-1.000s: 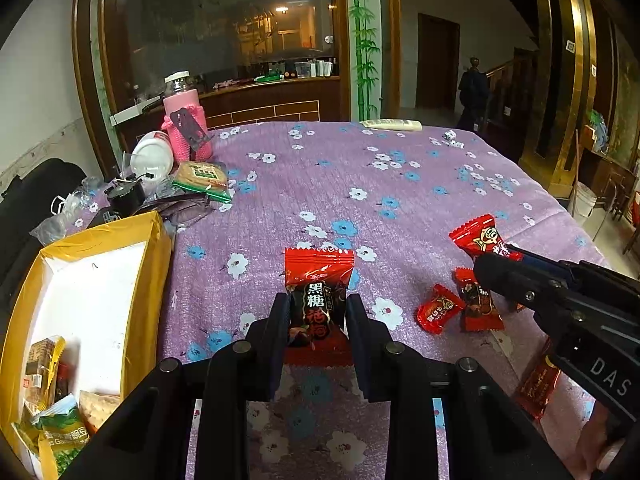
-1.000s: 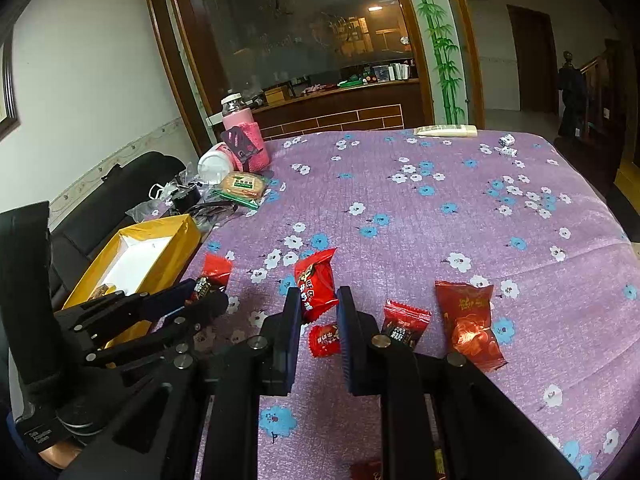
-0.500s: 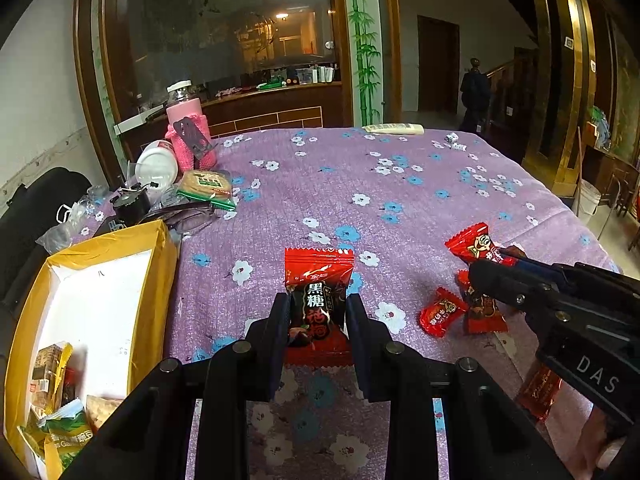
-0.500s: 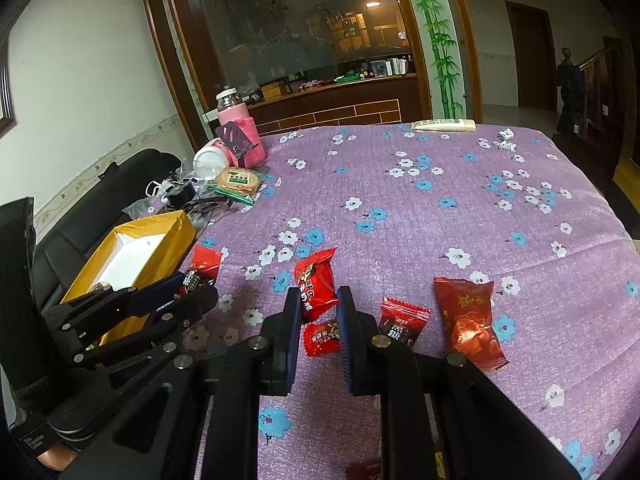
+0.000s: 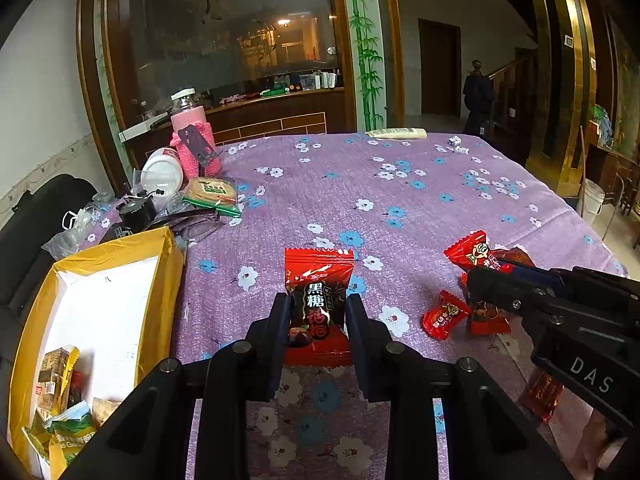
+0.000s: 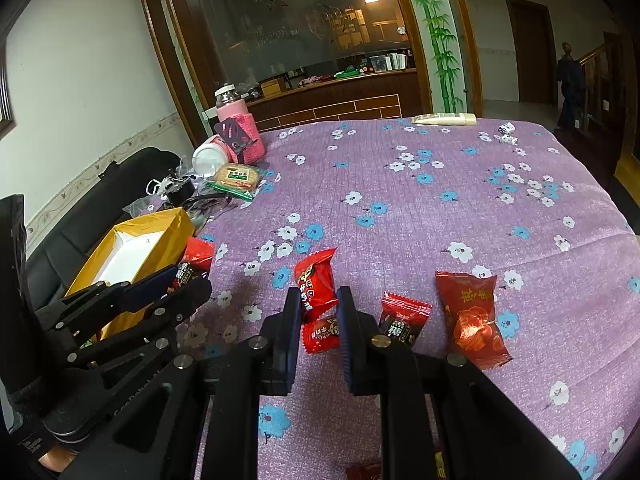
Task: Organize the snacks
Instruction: 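Lift the red candies above the table with both grippers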
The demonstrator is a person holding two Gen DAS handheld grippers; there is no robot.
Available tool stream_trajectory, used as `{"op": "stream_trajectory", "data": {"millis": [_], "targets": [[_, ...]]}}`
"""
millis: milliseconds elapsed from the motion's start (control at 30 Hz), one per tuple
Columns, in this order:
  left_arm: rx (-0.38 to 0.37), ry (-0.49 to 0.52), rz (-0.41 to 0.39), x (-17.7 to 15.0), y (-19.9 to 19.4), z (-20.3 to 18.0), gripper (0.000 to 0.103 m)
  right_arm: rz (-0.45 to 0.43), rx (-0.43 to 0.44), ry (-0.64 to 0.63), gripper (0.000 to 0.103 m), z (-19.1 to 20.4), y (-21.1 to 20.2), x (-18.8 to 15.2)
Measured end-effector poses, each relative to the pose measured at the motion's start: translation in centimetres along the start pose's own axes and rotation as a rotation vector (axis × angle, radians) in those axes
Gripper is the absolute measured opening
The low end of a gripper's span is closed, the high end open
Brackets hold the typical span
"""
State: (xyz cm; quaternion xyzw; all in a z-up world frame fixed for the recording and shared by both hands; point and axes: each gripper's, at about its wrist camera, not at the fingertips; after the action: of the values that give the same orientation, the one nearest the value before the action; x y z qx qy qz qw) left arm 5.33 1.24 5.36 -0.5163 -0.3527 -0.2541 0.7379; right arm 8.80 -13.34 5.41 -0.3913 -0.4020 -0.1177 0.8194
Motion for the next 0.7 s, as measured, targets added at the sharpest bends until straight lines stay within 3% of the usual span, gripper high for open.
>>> {"op": "stream_trajectory", "data": {"millis": [700], "targets": [[-0.013, -0.003, 0.007, 0.08, -0.16, 0.1, 0.029, -0.024, -0.003, 0.015, 0.017, -0.08, -0.5, 0.32]]}}
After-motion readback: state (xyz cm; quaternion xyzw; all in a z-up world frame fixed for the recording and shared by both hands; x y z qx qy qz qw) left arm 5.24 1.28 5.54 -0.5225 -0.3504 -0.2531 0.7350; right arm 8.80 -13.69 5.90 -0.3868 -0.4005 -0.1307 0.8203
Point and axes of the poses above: each gripper's, at about its wrist camera, not at the fingertips, and y roughly the way its jaws point, z to its left, x to its top, and after that the axes turned 12 degrees about x, right-handed
